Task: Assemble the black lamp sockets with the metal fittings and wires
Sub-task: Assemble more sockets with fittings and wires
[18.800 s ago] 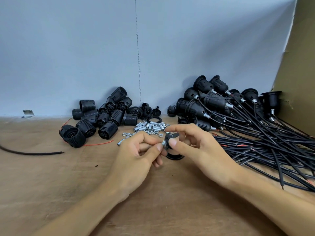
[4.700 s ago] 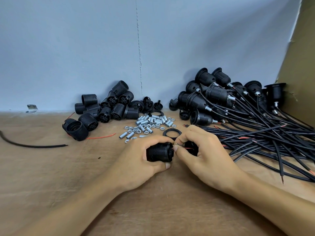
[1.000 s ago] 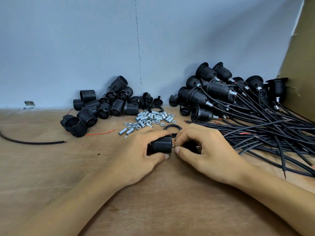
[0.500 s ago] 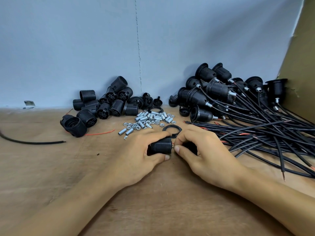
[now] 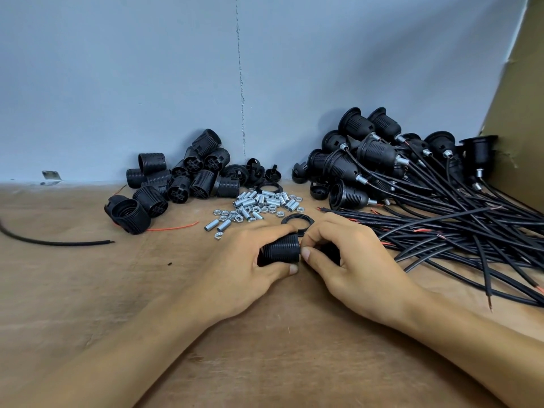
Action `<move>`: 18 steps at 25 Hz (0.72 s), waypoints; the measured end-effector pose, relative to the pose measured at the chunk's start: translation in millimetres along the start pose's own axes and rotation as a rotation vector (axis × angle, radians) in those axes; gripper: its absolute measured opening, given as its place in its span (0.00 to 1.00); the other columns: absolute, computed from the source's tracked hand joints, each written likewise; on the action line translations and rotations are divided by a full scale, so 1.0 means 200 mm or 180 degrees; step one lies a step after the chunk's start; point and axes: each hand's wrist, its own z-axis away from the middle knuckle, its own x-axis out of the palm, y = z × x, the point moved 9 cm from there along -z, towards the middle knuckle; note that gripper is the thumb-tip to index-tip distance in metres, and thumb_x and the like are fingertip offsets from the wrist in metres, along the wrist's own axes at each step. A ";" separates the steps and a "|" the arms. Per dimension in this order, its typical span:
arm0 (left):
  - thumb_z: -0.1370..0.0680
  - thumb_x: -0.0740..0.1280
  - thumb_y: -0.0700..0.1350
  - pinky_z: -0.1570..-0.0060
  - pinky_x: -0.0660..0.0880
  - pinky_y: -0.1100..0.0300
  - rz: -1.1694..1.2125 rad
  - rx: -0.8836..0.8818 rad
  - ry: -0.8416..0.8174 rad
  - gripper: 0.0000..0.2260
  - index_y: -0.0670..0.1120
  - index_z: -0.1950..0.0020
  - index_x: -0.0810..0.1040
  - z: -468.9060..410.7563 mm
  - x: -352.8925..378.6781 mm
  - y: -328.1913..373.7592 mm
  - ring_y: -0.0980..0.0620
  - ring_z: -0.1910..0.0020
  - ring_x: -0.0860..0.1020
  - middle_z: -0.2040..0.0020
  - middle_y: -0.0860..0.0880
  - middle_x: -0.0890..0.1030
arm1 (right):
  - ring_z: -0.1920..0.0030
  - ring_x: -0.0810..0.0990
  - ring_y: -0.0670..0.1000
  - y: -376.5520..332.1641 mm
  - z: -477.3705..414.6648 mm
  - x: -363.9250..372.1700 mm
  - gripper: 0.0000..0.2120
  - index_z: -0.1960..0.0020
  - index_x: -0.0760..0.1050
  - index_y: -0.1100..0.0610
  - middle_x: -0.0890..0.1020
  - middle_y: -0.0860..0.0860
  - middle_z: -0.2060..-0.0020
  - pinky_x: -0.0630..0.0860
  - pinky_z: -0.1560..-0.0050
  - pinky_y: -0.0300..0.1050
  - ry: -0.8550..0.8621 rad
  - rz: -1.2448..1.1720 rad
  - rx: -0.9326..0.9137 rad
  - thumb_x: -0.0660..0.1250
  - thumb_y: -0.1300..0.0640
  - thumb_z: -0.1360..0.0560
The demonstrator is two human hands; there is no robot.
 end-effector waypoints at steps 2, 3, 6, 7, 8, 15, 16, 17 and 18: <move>0.29 0.75 0.51 0.48 0.71 0.66 0.0034 -0.0004 0.0013 0.17 0.57 0.41 0.81 0.00 0.00 0.00 0.60 0.48 0.77 0.52 0.60 0.80 | 0.54 0.77 0.44 0.01 0.00 0.00 0.03 0.57 0.80 0.54 0.79 0.46 0.58 0.71 0.51 0.37 0.0005 -0.0123 0.0075 0.72 0.61 0.25; 0.30 0.75 0.52 0.48 0.70 0.68 0.0058 -0.0031 0.0047 0.17 0.58 0.42 0.81 0.00 0.00 -0.01 0.62 0.47 0.77 0.50 0.63 0.79 | 0.54 0.77 0.44 0.02 0.00 -0.01 0.03 0.56 0.81 0.53 0.80 0.45 0.58 0.72 0.50 0.38 -0.0009 -0.0163 0.0099 0.72 0.60 0.25; 0.31 0.75 0.53 0.42 0.71 0.65 0.0180 -0.0301 0.0160 0.19 0.59 0.40 0.79 0.00 -0.02 -0.06 0.63 0.44 0.77 0.46 0.63 0.80 | 0.49 0.79 0.40 0.02 -0.01 -0.05 0.07 0.47 0.82 0.50 0.82 0.41 0.52 0.74 0.48 0.35 -0.0033 -0.0289 0.0044 0.72 0.55 0.25; 0.30 0.76 0.52 0.41 0.72 0.63 0.0263 -0.0452 0.0174 0.20 0.60 0.39 0.77 0.00 -0.02 -0.09 0.62 0.44 0.77 0.45 0.62 0.80 | 0.46 0.78 0.39 0.03 -0.02 -0.06 0.12 0.42 0.80 0.48 0.81 0.40 0.48 0.74 0.47 0.34 -0.0125 -0.0263 0.0060 0.72 0.53 0.25; 0.29 0.78 0.51 0.41 0.73 0.63 0.0362 -0.0594 0.0187 0.20 0.61 0.40 0.76 0.01 -0.02 -0.12 0.62 0.45 0.77 0.44 0.62 0.80 | 0.43 0.76 0.37 0.06 -0.02 -0.06 0.17 0.38 0.77 0.46 0.79 0.38 0.44 0.73 0.43 0.34 -0.0311 -0.0118 0.0108 0.72 0.50 0.26; 0.30 0.80 0.43 0.52 0.75 0.65 0.0579 -0.0694 0.0333 0.20 0.61 0.48 0.75 0.01 -0.06 -0.14 0.57 0.53 0.80 0.50 0.64 0.80 | 0.45 0.76 0.38 0.21 -0.04 -0.05 0.14 0.42 0.79 0.44 0.80 0.38 0.48 0.72 0.42 0.37 -0.0870 0.0221 0.0332 0.73 0.45 0.26; 0.30 0.80 0.44 0.50 0.76 0.61 0.0623 -0.0685 0.0308 0.20 0.61 0.47 0.75 0.01 -0.06 -0.14 0.56 0.52 0.80 0.50 0.63 0.80 | 0.45 0.76 0.38 0.21 -0.04 -0.05 0.14 0.41 0.79 0.43 0.81 0.38 0.48 0.72 0.43 0.35 -0.0796 0.0229 0.0280 0.73 0.45 0.26; 0.30 0.80 0.46 0.48 0.77 0.58 0.0707 -0.0661 0.0280 0.20 0.61 0.47 0.75 0.02 -0.06 -0.12 0.55 0.51 0.81 0.49 0.62 0.81 | 0.45 0.76 0.38 0.20 -0.04 -0.05 0.15 0.40 0.79 0.42 0.81 0.38 0.48 0.71 0.44 0.35 -0.0725 0.0287 0.0206 0.72 0.44 0.26; 0.30 0.78 0.50 0.46 0.77 0.56 0.0806 -0.0627 0.0250 0.18 0.61 0.46 0.75 0.02 -0.05 -0.11 0.55 0.50 0.81 0.49 0.61 0.81 | 0.45 0.76 0.40 0.19 -0.04 -0.04 0.16 0.39 0.78 0.41 0.80 0.38 0.49 0.70 0.44 0.36 -0.0673 0.0347 0.0116 0.72 0.44 0.26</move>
